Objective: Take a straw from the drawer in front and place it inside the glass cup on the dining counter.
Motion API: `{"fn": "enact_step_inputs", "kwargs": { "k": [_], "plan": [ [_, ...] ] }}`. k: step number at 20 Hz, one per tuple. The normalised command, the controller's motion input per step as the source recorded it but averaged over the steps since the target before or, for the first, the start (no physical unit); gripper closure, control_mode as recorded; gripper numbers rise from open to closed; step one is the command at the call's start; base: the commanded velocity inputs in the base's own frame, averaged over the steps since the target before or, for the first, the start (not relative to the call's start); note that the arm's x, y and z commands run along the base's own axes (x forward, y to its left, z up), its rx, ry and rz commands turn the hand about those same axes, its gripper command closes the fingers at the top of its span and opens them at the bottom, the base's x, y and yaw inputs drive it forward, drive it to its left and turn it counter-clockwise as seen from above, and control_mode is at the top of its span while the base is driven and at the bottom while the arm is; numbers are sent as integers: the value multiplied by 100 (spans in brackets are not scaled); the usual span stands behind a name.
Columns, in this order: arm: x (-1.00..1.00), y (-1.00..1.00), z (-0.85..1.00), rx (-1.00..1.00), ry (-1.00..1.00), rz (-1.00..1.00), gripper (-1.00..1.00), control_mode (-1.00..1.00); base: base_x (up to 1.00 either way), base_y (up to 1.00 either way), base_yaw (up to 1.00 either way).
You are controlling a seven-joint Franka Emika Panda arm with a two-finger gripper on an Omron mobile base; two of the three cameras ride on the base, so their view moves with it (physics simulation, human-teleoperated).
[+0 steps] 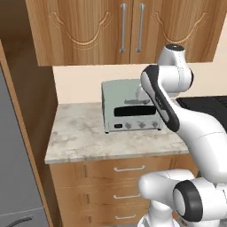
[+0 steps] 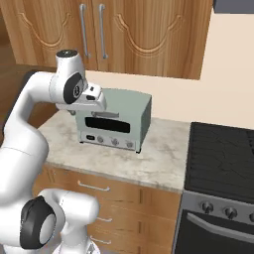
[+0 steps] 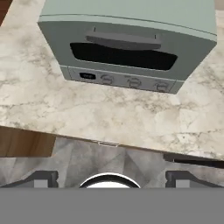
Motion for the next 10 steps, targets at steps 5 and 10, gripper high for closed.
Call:
{"fn": "enact_step_inputs", "kwargs": {
  "k": [5,10],
  "plan": [
    [0,0,0,0,0,0,-100,100,-82,-62,35],
    [0,0,0,0,0,0,-100,100,-42,-63,37]
  ]
}}
